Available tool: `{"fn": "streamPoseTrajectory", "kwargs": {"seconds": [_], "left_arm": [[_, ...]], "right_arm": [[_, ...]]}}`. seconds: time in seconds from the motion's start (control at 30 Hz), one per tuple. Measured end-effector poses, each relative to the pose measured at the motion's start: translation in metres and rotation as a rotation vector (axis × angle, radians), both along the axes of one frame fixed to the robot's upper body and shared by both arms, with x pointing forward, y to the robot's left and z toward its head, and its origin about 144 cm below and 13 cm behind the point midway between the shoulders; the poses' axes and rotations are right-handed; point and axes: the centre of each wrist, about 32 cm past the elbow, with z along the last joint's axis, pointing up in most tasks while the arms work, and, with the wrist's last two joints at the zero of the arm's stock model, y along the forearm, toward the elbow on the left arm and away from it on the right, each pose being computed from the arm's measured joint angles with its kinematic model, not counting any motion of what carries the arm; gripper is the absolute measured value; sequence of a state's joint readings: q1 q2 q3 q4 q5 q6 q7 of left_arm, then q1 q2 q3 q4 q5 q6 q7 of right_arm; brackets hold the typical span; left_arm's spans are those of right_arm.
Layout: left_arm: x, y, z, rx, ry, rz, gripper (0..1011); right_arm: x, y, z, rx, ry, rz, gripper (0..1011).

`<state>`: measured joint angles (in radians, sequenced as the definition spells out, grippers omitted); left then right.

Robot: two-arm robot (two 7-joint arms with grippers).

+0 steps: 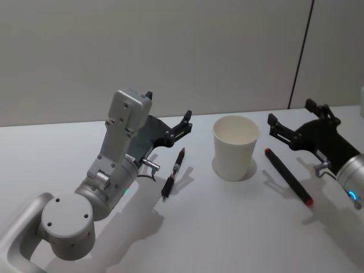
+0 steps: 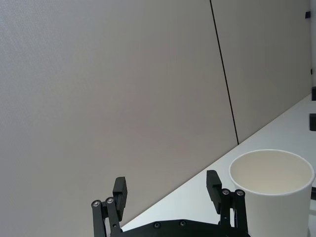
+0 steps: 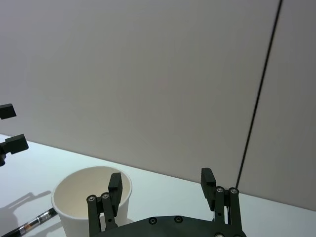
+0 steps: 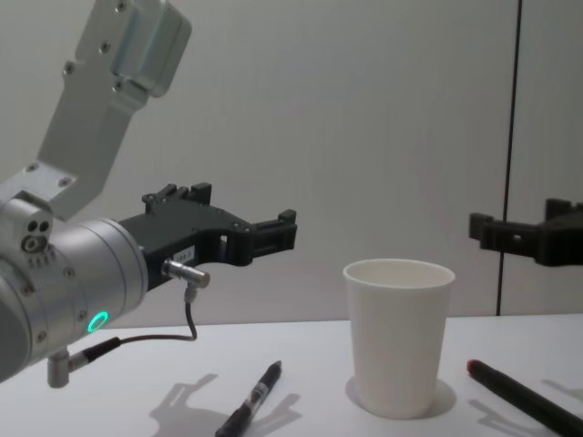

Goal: Place the pen into the pen holder.

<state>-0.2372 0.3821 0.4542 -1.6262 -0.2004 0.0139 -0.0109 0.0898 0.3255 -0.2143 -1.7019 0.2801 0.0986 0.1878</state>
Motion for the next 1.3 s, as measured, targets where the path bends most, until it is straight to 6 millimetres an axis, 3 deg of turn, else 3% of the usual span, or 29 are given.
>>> {"fn": "streamPoseTrajectory", "kwargs": {"seconds": [0.37,0.7,1.0,1.3], "left_arm": [[0.0,0.0,0.0,0.0,0.0,0.0,1001],[0.0,0.0,0.0,0.0,0.0,0.0,1001],[0.0,0.0,0.0,0.0,0.0,0.0,1001],[0.0,0.0,0.0,0.0,0.0,0.0,1001]], "right_arm": [[0.047,-0.009,0.014,-0.042,0.062,0.144,1001],[0.076,-0.012,0.022,-0.065,0.111,0.233,1001],[0.081,-0.013,0.025,-0.065,0.123,0.24,1002],[0.073,-0.014,0.027,-0.048,0.124,0.165,1002]]}}
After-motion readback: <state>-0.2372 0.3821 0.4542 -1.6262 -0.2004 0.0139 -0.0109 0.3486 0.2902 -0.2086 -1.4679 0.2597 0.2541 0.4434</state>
